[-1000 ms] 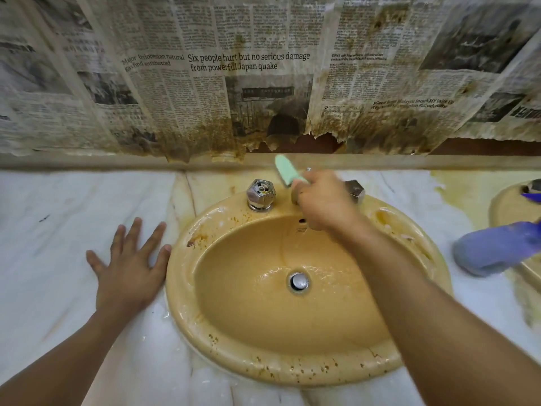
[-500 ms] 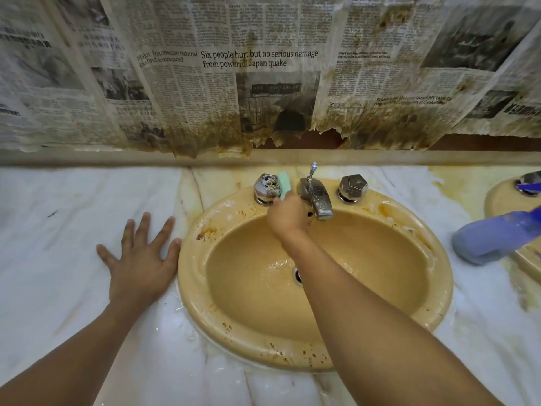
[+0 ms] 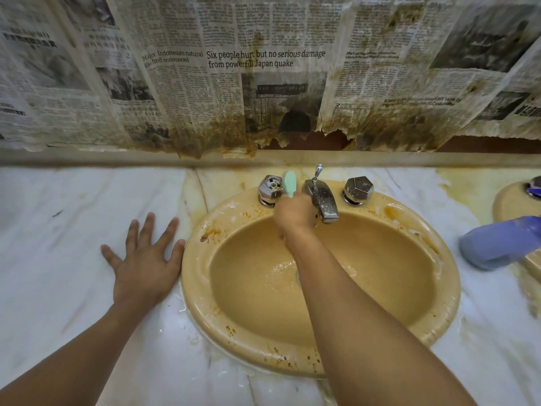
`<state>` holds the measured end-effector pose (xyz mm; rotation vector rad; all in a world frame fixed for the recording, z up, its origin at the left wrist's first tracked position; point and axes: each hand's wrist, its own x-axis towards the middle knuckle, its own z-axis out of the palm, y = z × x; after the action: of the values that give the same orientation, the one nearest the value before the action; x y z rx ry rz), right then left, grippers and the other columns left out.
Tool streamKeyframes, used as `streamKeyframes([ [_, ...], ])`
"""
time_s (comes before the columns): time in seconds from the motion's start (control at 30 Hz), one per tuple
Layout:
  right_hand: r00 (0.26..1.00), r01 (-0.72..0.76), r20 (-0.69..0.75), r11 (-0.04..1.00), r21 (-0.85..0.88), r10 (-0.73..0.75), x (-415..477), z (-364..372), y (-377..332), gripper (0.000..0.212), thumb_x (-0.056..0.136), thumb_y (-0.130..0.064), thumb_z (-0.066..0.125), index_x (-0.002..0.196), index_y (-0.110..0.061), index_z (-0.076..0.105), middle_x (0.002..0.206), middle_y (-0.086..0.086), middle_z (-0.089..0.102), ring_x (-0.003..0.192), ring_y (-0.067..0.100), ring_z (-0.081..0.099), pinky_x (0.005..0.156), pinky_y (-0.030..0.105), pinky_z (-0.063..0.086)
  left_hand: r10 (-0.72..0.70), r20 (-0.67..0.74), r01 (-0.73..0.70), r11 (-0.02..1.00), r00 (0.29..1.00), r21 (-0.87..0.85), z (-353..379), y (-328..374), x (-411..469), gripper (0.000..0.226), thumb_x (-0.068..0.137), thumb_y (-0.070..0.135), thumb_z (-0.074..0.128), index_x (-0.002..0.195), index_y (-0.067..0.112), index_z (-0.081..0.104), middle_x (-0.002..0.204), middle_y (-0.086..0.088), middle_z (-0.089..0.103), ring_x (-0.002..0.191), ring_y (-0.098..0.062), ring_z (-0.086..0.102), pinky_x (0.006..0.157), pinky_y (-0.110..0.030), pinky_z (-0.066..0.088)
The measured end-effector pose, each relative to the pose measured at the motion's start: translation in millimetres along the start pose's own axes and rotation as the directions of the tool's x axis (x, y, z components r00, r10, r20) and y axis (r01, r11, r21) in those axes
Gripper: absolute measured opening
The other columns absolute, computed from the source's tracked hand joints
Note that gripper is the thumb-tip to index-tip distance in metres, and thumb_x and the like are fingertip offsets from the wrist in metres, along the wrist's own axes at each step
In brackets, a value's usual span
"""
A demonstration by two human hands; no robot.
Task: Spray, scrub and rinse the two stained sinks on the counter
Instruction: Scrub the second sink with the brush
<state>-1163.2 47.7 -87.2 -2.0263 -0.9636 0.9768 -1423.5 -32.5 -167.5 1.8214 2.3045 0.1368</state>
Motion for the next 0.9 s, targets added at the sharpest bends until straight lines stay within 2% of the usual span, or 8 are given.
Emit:
streamKeyframes([
  [0.1,0.997,0.03,-0.066,0.975,-0.219,-0.045,-42.0,-0.6,30.3,0.037,0.104,-0.011,0.042,0.14,-0.01,0.047,0.106,0.011,0.061,0.09,0.031,0.059,0.068,0.036,0.045,-0.002,0.008,0.002,1.0,1.0,-0.002,-0.5,-0.4,0.0,0.059,0.1,0.071,0.011,0.158,0.058,0.007,0.173,0.008,-0.001,0.158,-0.015,-0.011,0.117,-0.072,-0.006],
  [0.17,0.989,0.033,-0.128,0.955,-0.293,-0.074,-43.3,2.6,36.6,0.046,0.103,-0.006,0.04,0.149,-0.009,0.037,0.114,0.015,0.063,0.098,0.035,0.063,0.069,0.038,0.046,0.003,0.004,-0.003,1.0,1.0,-0.005,-0.4,-1.0,0.1,0.059,0.1,0.071,0.012,0.158,0.058,0.007,0.173,0.008,-0.001,0.158,-0.015,-0.011,0.117,-0.072,-0.006],
  [0.27,0.987,0.039,-0.129,0.932,-0.36,-0.091,-10.5,8.6,16.1,0.043,0.1,-0.005,0.045,0.142,-0.004,0.043,0.13,0.018,0.057,0.106,0.034,0.062,0.074,0.038,0.049,0.007,0.005,-0.007,1.0,1.0,-0.004,-0.2,-1.6,1.1,0.06,0.1,0.071,0.012,0.158,0.058,0.008,0.173,0.007,-0.001,0.158,-0.016,-0.011,0.117,-0.072,-0.005],
  [0.33,0.987,0.051,-0.122,0.92,-0.389,-0.106,-5.4,7.0,13.1,0.041,0.101,-0.007,0.045,0.142,-0.006,0.043,0.127,0.019,0.058,0.105,0.035,0.063,0.073,0.037,0.048,0.008,0.01,-0.008,1.0,1.0,0.004,-0.2,-1.7,0.8,0.06,0.099,0.071,0.012,0.158,0.058,0.008,0.173,0.008,-0.001,0.158,-0.016,-0.011,0.117,-0.072,-0.006],
  [0.47,0.982,0.087,-0.112,0.893,-0.441,-0.151,-32.0,-8.1,44.7,0.047,0.105,-0.013,0.042,0.151,-0.014,0.036,0.091,0.01,0.057,0.094,0.036,0.064,0.064,0.036,0.041,0.009,0.01,-0.009,1.0,1.0,-0.002,-1.6,-0.7,0.6,0.06,0.1,0.071,0.012,0.158,0.058,0.008,0.173,0.007,-0.002,0.158,-0.016,-0.012,0.117,-0.072,-0.006],
  [0.63,0.979,0.11,-0.099,0.875,-0.471,-0.176,0.2,0.3,16.4,0.039,0.101,-0.006,0.046,0.139,-0.007,0.047,0.119,0.018,0.065,0.106,0.036,0.065,0.08,0.042,0.054,0.009,0.012,-0.009,1.0,1.0,-0.007,-2.6,-0.2,0.3,0.06,0.1,0.07,0.012,0.159,0.056,0.01,0.173,0.007,-0.001,0.158,-0.016,-0.011,0.117,-0.072,-0.006],
  [0.77,0.972,0.127,-0.115,0.875,-0.467,-0.203,-13.3,-0.3,32.2,0.049,0.104,-0.01,0.043,0.151,-0.016,0.036,0.106,0.015,0.065,0.096,0.036,0.064,0.075,0.045,0.055,0.01,0.01,-0.01,1.0,1.0,-0.003,-1.6,-1.4,0.6,0.061,0.1,0.071,0.012,0.159,0.056,0.009,0.173,0.007,-0.001,0.158,-0.016,-0.011,0.117,-0.072,-0.005],
  [0.9,0.974,0.091,-0.135,0.865,-0.493,-0.18,-38.8,-11.1,55.6,0.055,0.106,-0.016,0.044,0.158,-0.021,0.027,0.099,0.016,0.066,0.095,0.036,0.064,0.066,0.035,0.038,0.018,-0.002,-0.018,1.0,1.0,0.004,-0.1,-2.6,0.8,0.06,0.1,0.07,0.013,0.159,0.056,0.009,0.173,0.006,0.001,0.158,-0.017,-0.009,0.116,-0.073,-0.004],
])
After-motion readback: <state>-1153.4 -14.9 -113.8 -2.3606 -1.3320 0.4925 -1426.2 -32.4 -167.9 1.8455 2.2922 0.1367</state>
